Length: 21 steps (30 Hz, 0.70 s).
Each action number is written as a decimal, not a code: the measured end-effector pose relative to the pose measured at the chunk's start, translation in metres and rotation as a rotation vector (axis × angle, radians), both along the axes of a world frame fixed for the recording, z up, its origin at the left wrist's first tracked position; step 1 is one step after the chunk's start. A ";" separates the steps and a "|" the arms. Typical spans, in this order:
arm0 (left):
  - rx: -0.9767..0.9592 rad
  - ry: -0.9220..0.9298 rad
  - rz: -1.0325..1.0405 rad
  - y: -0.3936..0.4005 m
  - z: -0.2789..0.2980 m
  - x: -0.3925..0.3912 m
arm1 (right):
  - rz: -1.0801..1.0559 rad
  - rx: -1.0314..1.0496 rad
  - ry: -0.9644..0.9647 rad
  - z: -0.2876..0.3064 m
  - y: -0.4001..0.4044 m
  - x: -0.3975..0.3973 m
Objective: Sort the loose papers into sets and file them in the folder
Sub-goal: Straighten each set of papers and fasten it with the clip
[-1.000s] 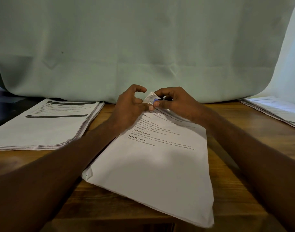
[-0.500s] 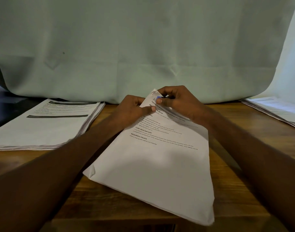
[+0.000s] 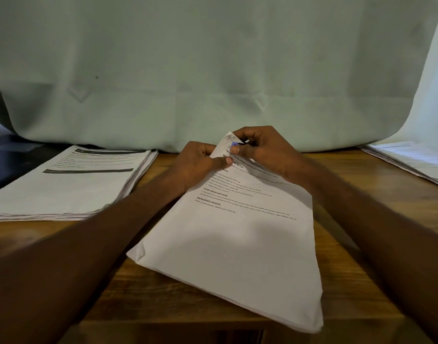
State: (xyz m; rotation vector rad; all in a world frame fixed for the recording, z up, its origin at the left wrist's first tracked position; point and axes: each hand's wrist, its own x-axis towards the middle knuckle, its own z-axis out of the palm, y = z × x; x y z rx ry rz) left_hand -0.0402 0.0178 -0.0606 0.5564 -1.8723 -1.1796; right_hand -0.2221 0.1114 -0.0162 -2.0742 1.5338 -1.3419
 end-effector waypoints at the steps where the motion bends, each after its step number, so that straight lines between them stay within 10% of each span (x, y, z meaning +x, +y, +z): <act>1: -0.008 0.000 0.009 0.001 0.000 0.000 | -0.007 -0.005 -0.001 0.000 0.000 0.000; 21: 0.007 -0.078 0.037 -0.002 0.002 0.003 | -0.089 0.071 -0.153 -0.001 -0.001 0.007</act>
